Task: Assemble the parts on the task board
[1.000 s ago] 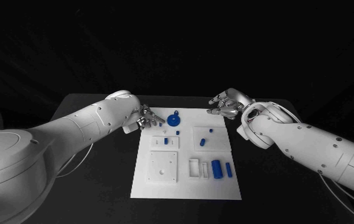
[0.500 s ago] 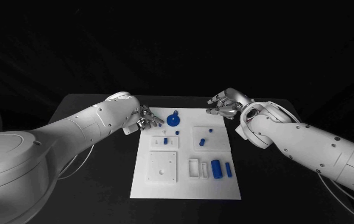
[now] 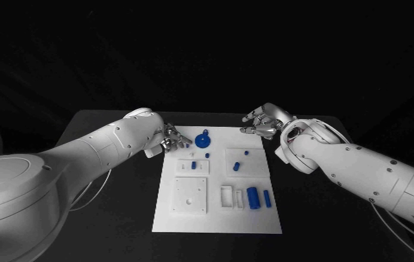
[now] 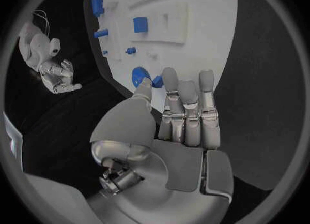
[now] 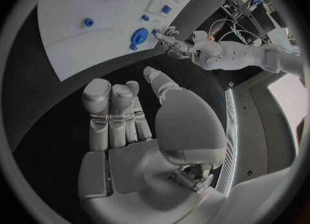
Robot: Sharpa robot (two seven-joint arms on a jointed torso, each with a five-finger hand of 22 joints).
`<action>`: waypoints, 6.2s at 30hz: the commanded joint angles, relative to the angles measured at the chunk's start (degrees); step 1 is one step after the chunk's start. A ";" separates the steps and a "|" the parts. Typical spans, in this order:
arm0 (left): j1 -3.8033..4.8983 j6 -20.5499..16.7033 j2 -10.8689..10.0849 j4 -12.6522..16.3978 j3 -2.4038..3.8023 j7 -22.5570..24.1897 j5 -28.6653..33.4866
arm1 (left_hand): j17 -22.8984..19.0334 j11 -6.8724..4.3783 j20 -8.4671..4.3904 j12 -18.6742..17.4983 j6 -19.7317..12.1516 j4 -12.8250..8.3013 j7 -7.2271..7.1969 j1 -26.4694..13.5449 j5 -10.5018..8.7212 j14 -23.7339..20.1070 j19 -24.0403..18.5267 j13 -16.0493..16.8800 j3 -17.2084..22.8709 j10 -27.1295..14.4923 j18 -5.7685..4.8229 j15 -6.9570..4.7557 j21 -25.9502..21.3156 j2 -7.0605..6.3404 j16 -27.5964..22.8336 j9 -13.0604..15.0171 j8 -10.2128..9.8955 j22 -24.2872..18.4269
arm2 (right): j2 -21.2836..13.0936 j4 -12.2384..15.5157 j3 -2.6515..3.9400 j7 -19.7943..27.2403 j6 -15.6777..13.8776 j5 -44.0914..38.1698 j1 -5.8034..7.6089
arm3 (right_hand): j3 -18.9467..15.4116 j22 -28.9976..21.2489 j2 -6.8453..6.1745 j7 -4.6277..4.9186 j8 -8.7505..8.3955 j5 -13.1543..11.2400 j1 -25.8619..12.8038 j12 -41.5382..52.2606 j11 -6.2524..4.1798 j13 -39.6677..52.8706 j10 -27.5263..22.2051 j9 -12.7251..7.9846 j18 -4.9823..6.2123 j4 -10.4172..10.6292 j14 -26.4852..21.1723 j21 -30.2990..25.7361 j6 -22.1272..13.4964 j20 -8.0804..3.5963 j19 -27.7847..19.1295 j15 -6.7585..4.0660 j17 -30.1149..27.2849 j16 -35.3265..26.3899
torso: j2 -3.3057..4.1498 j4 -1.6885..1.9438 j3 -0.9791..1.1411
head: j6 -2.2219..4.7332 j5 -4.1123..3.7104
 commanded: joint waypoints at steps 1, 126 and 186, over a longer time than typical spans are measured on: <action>-0.02 -0.68 0.23 -0.14 0.01 1.26 1.32 | -0.07 0.15 0.07 0.35 -0.16 -0.51 0.25 -0.06 -0.09 -0.25 -0.32 -0.07 -0.08 -0.35 -0.25 0.05 -0.10 0.67 0.24 -0.05 -0.26 1.09 | 0.08 0.05 0.03 0.05 0.57 -0.26 0.02 | 0.00 6.00 0.07 -0.07 -0.21 0.20 -0.44 0.09 -0.25 -0.03 0.24 0.01 0.50 0.20 0.13 -0.10 0.27 -0.04 0.32 -0.23 -0.01 -0.25 | -0.02 0.02 0.00 | 0.02 -0.01; 2.57 -15.31 -16.28 27.36 0.15 -3.18 6.18 | 3.52 -1.91 -1.86 1.05 5.64 -16.69 -2.02 -0.06 32.84 5.27 1.23 -0.61 14.53 3.46 0.13 -1.89 5.36 3.68 -1.73 9.96 0.64 1.05 | -1.41 -0.09 0.03 0.19 1.22 0.40 0.09 | -0.26 6.06 0.08 -0.10 -0.22 0.29 -0.64 0.12 -0.28 0.08 0.40 0.01 0.47 0.52 0.27 0.22 0.32 -0.08 0.40 -0.27 0.14 -0.12 | -1.63 1.71 -0.24 | -1.25 0.31; -1.64 -22.22 -17.28 36.17 -5.54 -4.12 -0.32 | 8.06 -2.69 -2.15 4.27 8.58 -15.82 -3.36 -1.59 33.04 7.49 2.45 -1.85 14.75 3.55 -0.03 -2.28 5.62 2.48 -3.68 15.47 0.89 1.05 | -1.37 -0.76 0.03 0.37 1.47 0.62 0.08 | -0.23 6.03 0.11 -0.09 -0.22 0.54 -0.61 0.09 -0.28 0.08 0.37 0.01 0.48 0.66 0.28 0.07 0.32 -0.08 0.39 -0.27 0.11 -0.18 | -1.78 1.82 -0.26 | -2.39 -0.05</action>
